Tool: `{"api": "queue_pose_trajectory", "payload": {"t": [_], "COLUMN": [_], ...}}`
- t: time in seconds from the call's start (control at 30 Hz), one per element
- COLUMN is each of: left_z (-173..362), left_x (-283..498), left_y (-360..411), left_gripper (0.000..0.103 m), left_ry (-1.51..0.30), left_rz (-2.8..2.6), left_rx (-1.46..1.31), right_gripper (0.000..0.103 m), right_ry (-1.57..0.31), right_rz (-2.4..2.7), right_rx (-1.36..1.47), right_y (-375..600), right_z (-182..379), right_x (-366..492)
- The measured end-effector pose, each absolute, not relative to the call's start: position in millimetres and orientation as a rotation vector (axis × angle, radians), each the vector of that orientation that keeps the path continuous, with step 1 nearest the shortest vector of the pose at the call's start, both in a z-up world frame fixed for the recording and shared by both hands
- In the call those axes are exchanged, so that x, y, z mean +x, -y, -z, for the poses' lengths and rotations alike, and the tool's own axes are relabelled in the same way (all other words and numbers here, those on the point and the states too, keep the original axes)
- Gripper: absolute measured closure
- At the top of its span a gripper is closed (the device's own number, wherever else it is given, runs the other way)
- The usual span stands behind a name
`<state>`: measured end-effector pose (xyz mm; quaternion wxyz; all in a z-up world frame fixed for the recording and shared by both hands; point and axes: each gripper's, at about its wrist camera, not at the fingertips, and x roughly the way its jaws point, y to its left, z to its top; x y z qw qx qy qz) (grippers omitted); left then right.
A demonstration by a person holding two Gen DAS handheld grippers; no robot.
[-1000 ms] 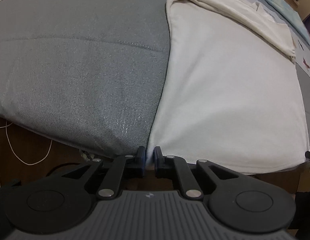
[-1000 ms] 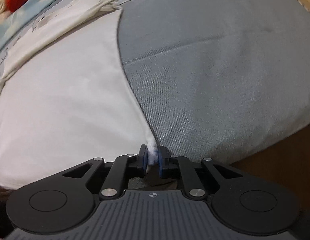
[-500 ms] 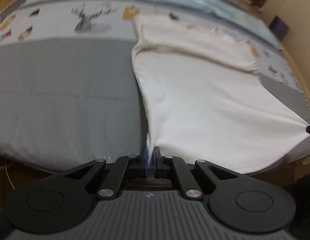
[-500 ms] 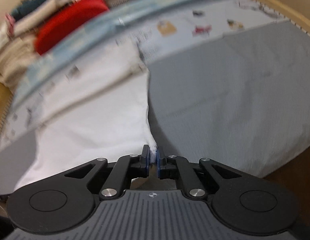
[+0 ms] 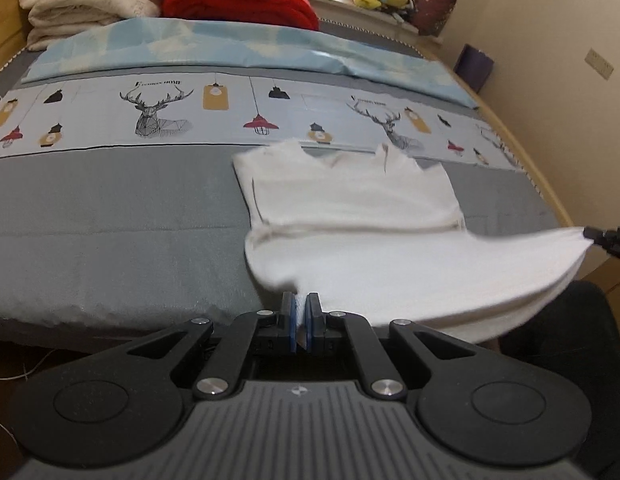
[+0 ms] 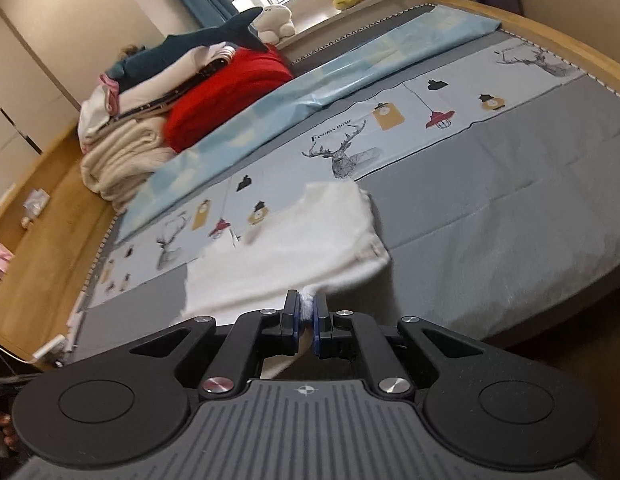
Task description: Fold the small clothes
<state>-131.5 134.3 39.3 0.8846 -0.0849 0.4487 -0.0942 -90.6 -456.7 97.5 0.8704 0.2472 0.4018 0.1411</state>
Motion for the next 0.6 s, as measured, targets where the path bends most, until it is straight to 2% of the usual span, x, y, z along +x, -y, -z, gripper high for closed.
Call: {"api": "queue_pose_trajectory", "payload": {"t": [0.2, 0.43, 0.5, 0.6], "left_z": [-1, 57, 69, 80], "left_x": [-44, 97, 123, 135], "left_y": [-151, -155, -159, -178], "left_gripper": [0.100, 0.099, 0.099, 0.097], "left_ry": [-0.941, -0.990, -0.973, -0.965], "left_rz": [0.119, 0.073, 0.036, -0.021], "left_rx": [-0.232, -0.222, -0.229, -0.319], "right_gripper": [0.097, 0.097, 0.097, 0.095], "right_ry": [-0.851, -0.898, -0.920, -0.857], "right_rz": [-0.249, -0.148, -0.107, 0.022], "right_rx": [0.498, 0.414, 0.422, 0.372], "right_y": [449, 426, 423, 419], "right_z": [-80, -23, 0, 18], "right_x": [-44, 88, 122, 146]}}
